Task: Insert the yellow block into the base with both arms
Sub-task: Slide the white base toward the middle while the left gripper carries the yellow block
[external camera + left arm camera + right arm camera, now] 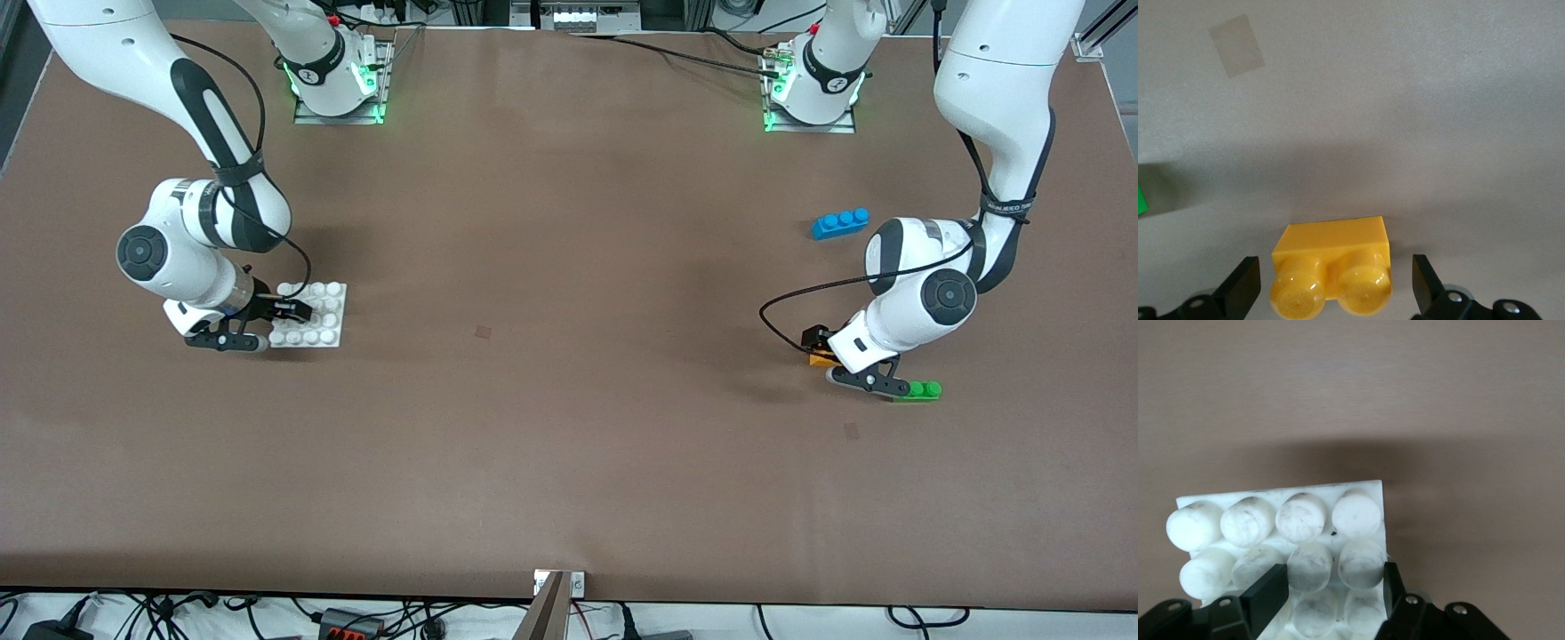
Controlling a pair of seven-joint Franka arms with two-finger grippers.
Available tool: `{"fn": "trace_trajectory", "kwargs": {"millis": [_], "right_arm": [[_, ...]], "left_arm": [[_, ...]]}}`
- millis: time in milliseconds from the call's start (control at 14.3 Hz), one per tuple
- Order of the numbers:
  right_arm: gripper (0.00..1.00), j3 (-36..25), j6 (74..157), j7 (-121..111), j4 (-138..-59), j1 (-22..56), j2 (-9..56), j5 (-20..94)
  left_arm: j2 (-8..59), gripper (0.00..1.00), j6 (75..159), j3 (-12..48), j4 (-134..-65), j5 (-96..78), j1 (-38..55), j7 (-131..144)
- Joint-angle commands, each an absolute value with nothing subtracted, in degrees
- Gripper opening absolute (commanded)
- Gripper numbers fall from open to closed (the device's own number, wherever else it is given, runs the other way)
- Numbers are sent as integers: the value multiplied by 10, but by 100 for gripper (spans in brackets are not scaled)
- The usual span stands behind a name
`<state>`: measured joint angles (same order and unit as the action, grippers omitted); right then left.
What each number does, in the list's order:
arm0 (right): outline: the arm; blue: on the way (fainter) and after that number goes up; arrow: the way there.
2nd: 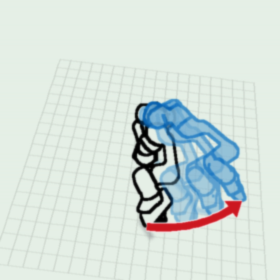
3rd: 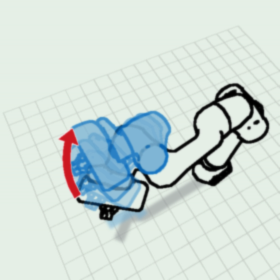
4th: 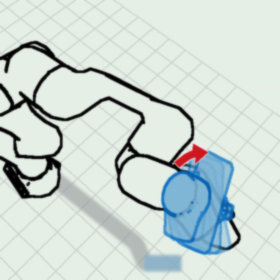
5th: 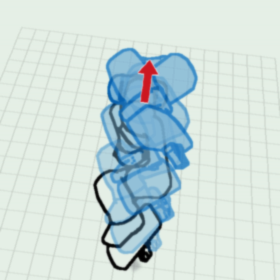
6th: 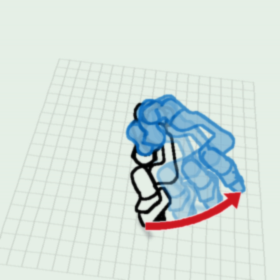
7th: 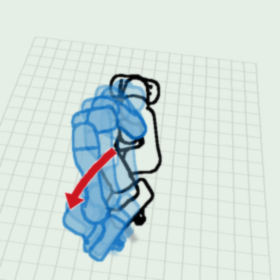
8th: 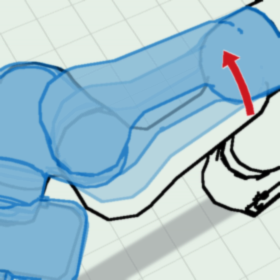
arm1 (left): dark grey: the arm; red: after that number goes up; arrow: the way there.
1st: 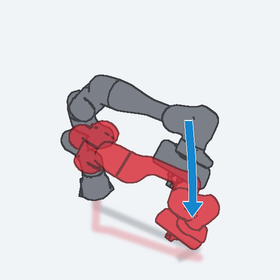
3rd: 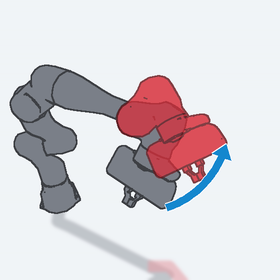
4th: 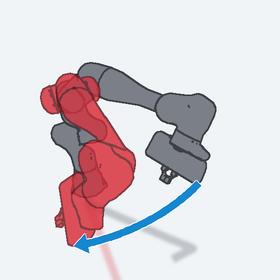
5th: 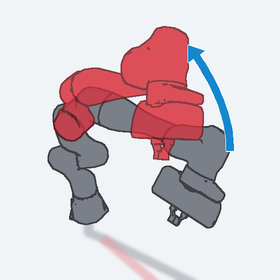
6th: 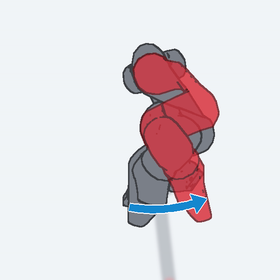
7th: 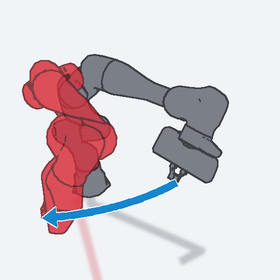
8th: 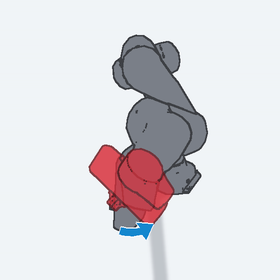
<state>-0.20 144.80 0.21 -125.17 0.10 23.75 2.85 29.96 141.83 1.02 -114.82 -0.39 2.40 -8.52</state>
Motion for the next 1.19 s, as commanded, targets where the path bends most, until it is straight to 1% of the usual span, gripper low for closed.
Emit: {"fn": "trace_trajectory", "kwargs": {"millis": [0, 210, 280, 420, 490, 559, 699, 839, 979, 1119], "right_arm": [[60, 26, 1455, -4, -1252, 11, 258, 37], [59, 74, 1457, 5, -1250, 11, 274, 40], [59, 87, 1457, 6, -1245, 11, 279, 40], [59, 107, 1458, 6, -1229, 25, 297, 40], [56, 108, 1457, 13, -1220, 43, 301, 40], [56, 107, 1457, 53, -1209, 69, 310, 40], [56, 107, 1457, 145, -1172, 125, 336, 40], [54, 107, 1457, 198, -1124, 181, 372, 40], [54, 107, 1456, 242, -1073, 220, 403, 40], [54, 107, 1457, 285, -1037, 252, 436, 40]], "left_arm": [[304, 100, 1426, 13, -1146, 5, 20, -94], [304, 100, 1426, 13, -1146, 5, 20, -94], [304, 96, 1426, 13, -1146, 5, 20, -94], [304, 80, 1426, 13, -1146, 5, 20, -94], [304, 73, 1426, 14, -1146, 5, 19, -94], [303, 67, 1426, 13, -1145, 5, 19, -94], [301, 59, 1425, 14, -1144, 5, 19, -94], [294, 54, 1423, 14, -1142, 4, 20, -91], [276, 52, 1405, 20, -1133, 3, 25, -89], [251, 52, 1372, 37, -1127, -4, 29, -78]]}}
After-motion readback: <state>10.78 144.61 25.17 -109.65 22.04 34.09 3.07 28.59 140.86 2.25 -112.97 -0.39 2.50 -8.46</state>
